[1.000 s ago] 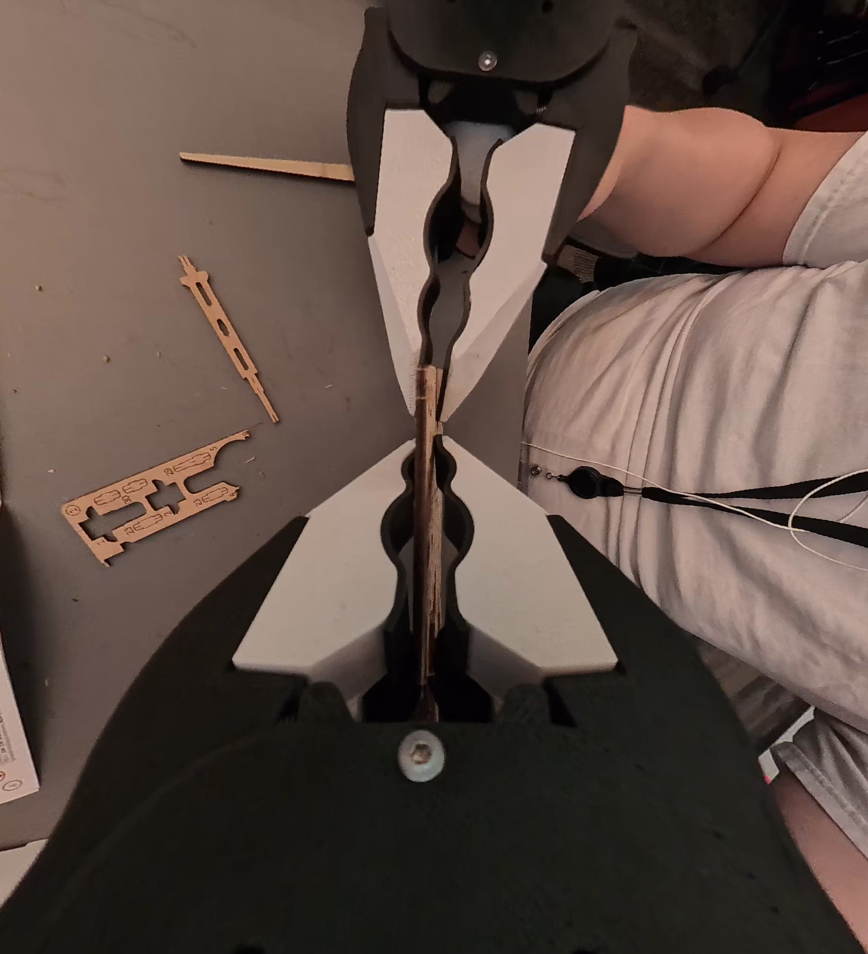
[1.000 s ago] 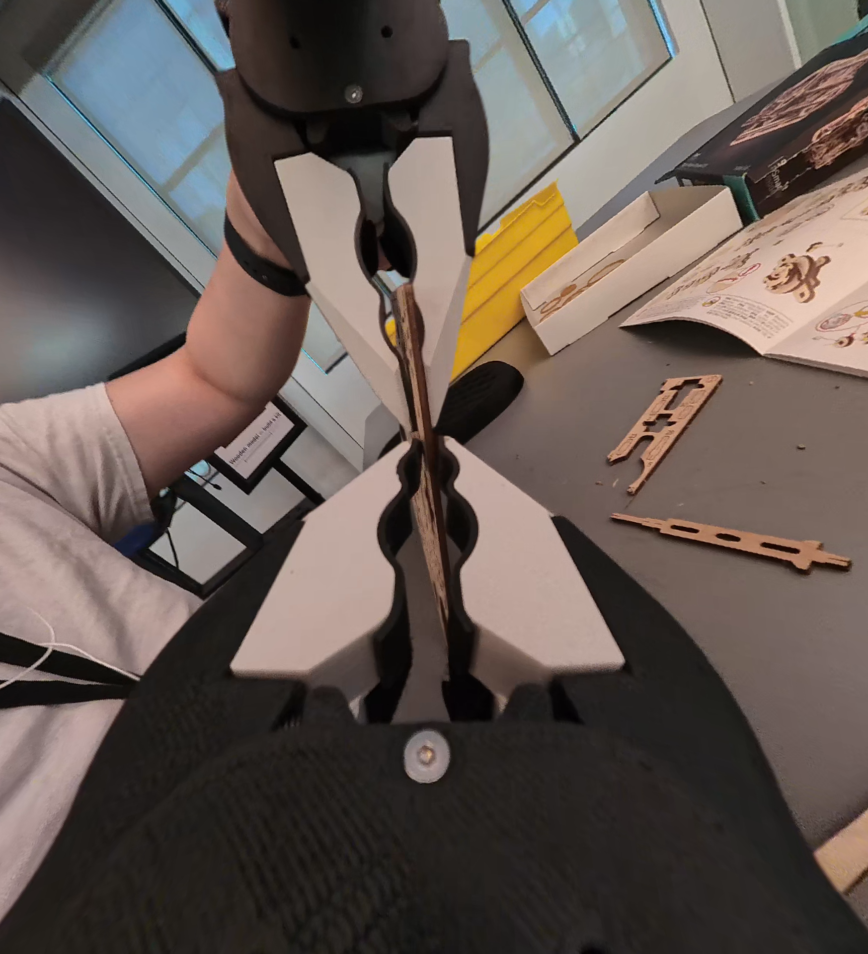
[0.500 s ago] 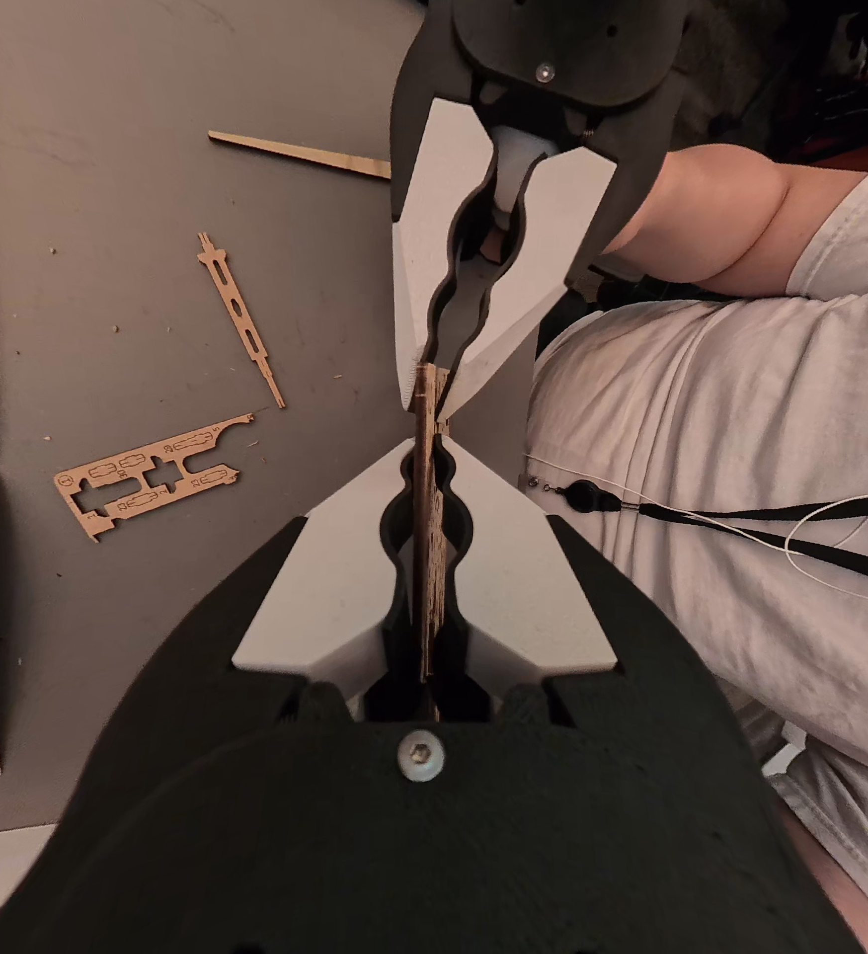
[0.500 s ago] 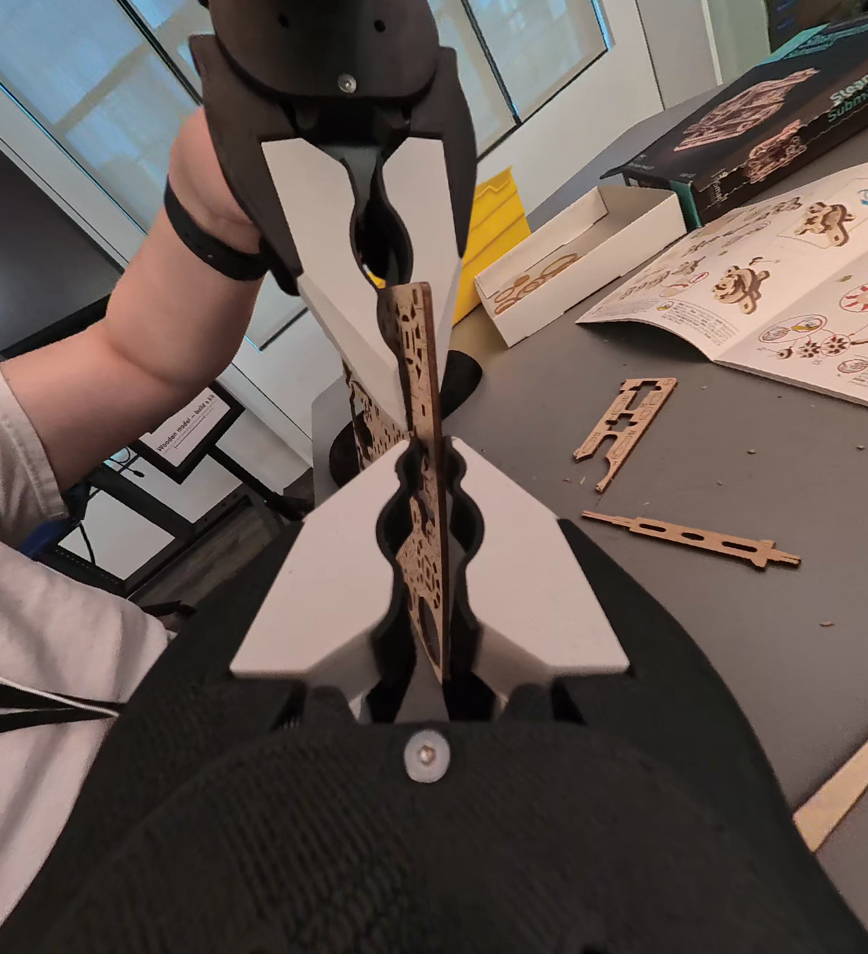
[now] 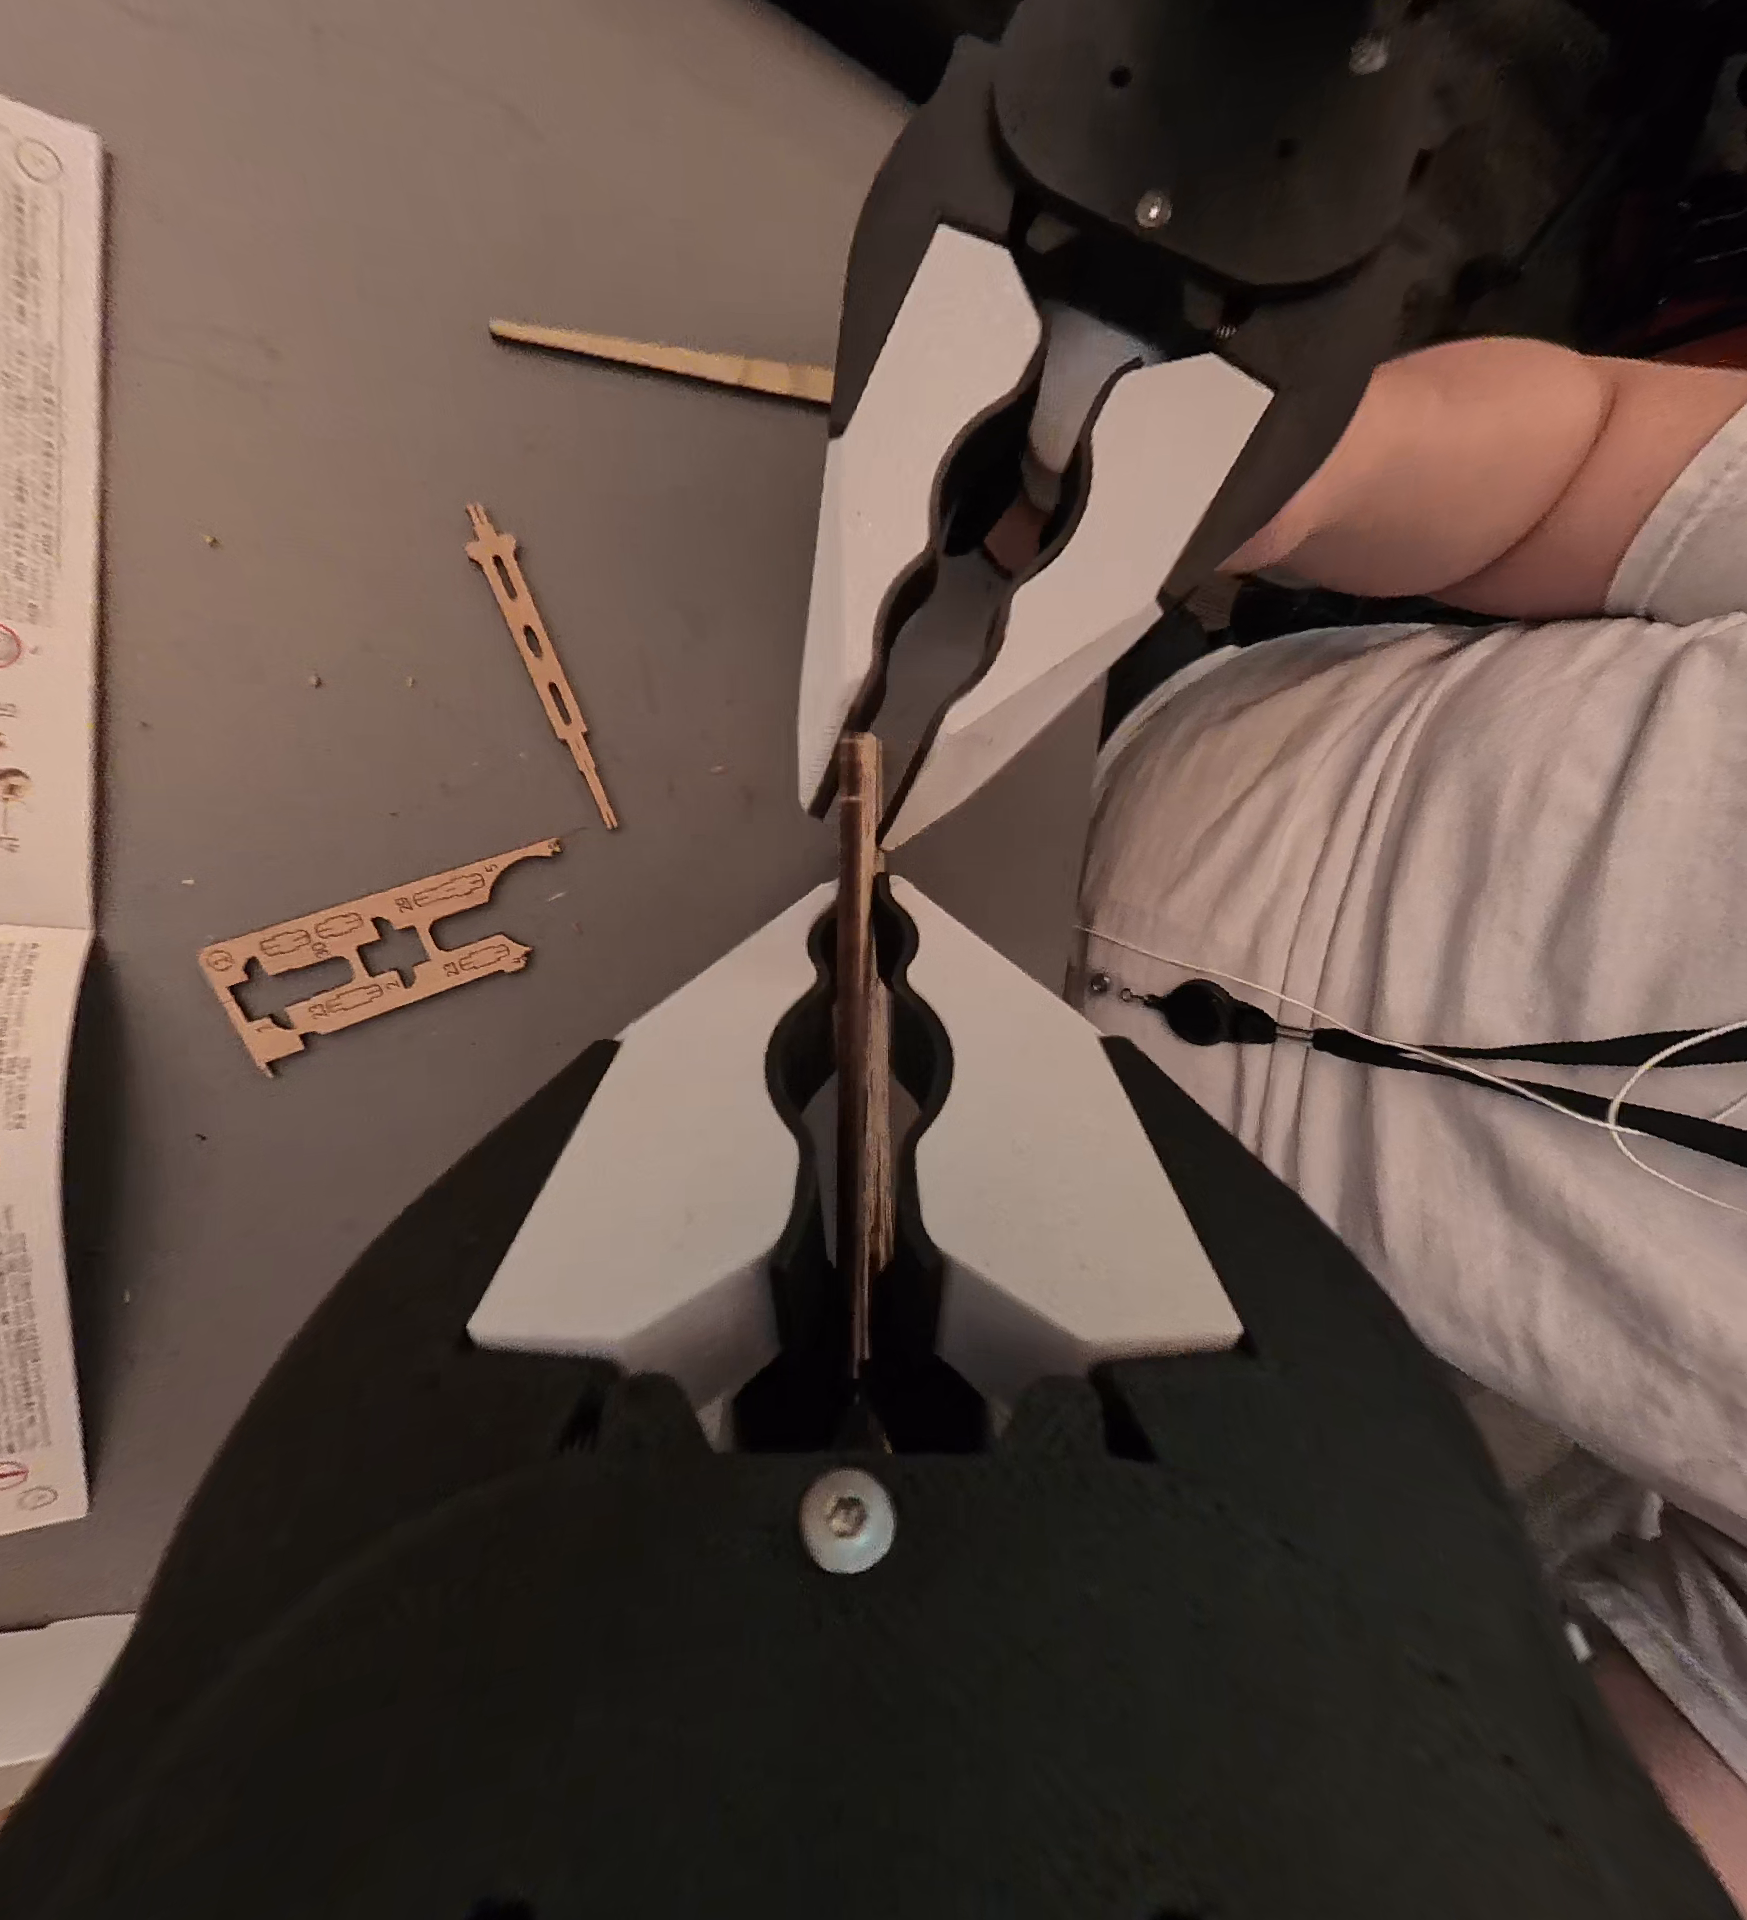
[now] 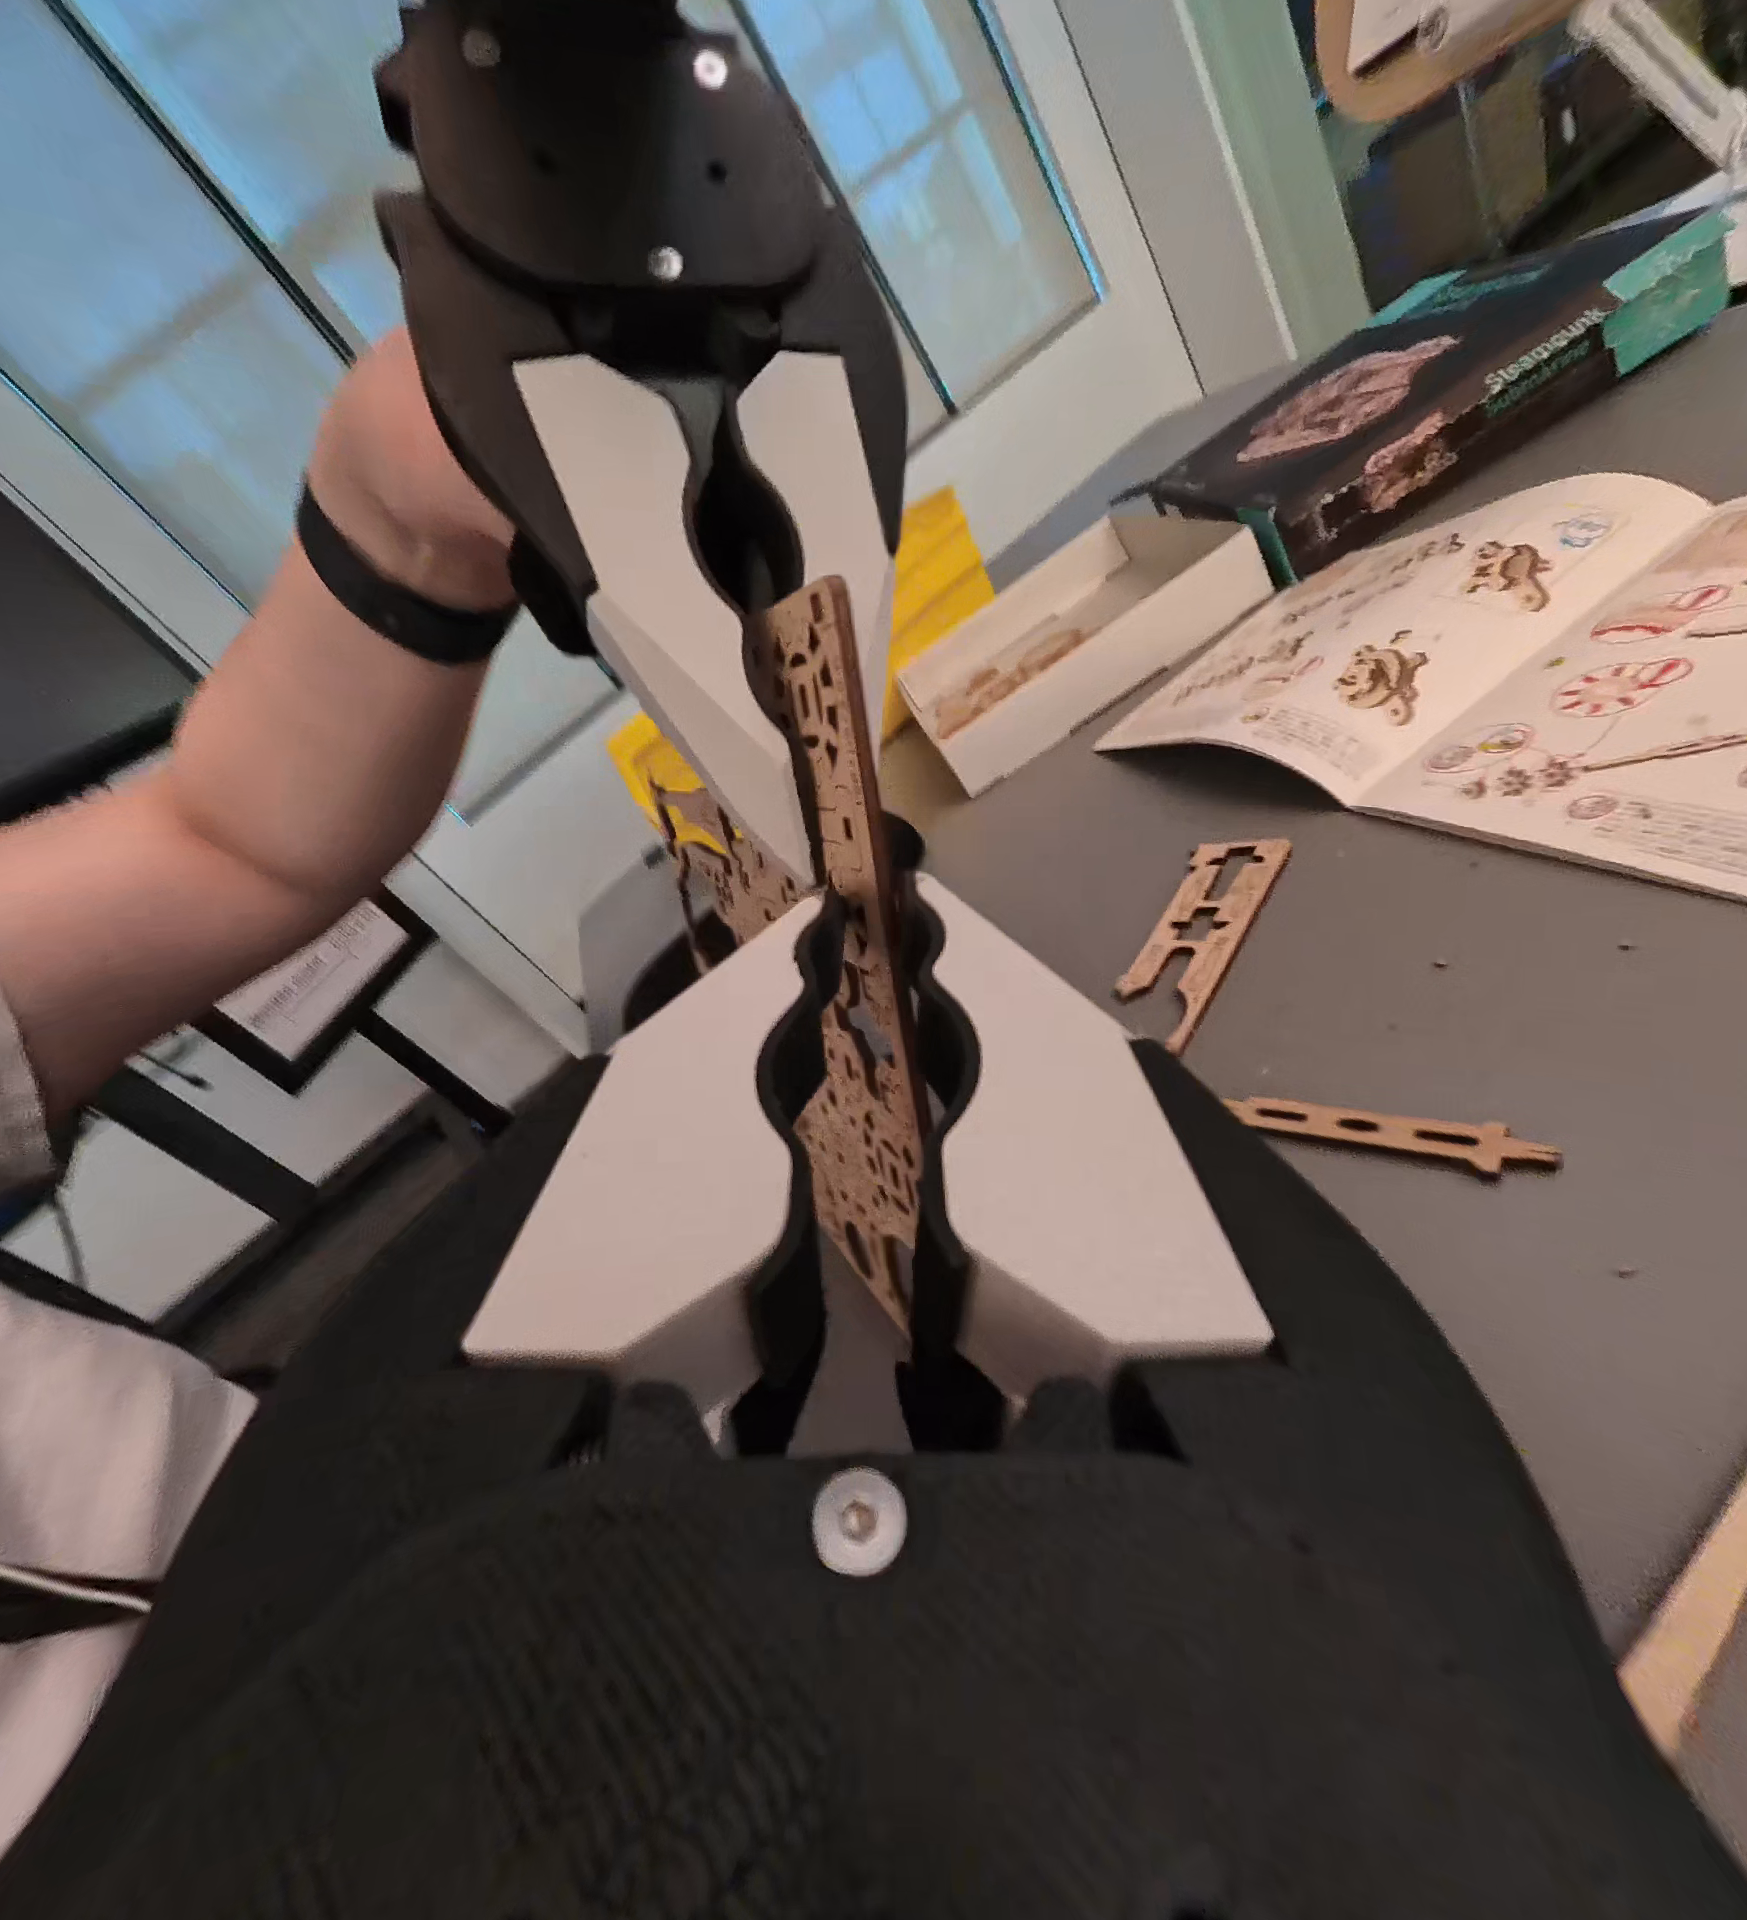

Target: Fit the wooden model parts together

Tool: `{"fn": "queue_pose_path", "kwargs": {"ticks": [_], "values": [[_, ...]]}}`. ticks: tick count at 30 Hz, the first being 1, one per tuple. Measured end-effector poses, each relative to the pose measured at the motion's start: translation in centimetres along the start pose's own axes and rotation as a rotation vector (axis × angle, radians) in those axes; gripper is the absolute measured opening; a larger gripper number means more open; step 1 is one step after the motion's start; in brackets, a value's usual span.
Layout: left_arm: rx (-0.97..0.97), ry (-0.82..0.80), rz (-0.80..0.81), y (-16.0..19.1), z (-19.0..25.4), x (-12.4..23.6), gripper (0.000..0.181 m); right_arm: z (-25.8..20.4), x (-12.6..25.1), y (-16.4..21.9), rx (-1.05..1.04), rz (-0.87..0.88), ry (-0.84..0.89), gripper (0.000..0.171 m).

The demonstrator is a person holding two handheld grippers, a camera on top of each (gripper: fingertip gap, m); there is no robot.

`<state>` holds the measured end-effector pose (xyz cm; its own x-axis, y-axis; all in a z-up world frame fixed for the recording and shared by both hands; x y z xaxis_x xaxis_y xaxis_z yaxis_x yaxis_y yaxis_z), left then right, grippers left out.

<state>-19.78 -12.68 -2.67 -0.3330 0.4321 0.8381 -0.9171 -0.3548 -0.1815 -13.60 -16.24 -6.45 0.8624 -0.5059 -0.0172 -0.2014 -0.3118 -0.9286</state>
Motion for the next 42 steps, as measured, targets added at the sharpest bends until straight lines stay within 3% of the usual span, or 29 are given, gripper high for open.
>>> {"fn": "queue_pose_path", "kwargs": {"ticks": [9, 31, 42], "values": [[0.013, -0.017, -0.018, 0.3, 0.1, -0.1, 0.001, 0.0, -0.1, 0.8, -0.144, 0.173, -0.054, 0.007], [-0.063, -0.063, -0.050, 0.6, 0.9, -0.2, 0.001, -0.3, 0.0, 0.8, -0.186, 0.136, -0.176, 0.004], [0.002, -0.075, -0.024, 1.0, 0.4, -0.3, 0.001, -0.1, -0.5, 1.1, -0.094, 0.087, -0.088, 0.007]]}}
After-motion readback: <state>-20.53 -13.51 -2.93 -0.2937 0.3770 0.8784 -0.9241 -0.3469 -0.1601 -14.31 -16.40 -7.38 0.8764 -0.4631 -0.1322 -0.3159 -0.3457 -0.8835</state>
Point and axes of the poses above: each gripper's, where its closed fingertips meet, x back along the fingers, y out of its underside, z = x × y across the jaws, the point moved 5 cm from there along x, back along the fingers, and after that the axes turned 13 degrees about x, right-handed, at the moved point
